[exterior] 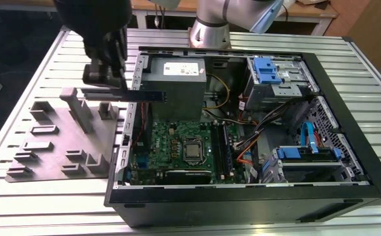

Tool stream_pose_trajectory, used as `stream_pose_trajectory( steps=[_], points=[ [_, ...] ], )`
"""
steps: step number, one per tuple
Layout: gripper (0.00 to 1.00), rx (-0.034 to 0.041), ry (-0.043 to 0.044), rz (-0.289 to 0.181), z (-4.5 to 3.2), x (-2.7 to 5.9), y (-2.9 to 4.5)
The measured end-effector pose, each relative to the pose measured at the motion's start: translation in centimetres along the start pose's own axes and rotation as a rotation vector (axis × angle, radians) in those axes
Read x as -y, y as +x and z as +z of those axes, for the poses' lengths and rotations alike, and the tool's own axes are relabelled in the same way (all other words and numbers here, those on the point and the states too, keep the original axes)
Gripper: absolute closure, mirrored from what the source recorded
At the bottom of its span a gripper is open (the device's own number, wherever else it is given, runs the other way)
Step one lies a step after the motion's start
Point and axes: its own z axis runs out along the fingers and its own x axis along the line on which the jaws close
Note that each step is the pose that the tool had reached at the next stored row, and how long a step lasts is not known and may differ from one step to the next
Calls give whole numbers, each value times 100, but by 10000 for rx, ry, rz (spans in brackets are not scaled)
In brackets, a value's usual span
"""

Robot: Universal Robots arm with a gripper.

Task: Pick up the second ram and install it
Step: 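Pick up the second ram and move it above second insertion slot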

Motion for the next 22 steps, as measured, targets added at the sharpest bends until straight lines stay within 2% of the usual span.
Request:
stream_pose_trajectory(
  steps=[22],
  points=[
    [92,0,0,11,8,713,-27]
  ],
)
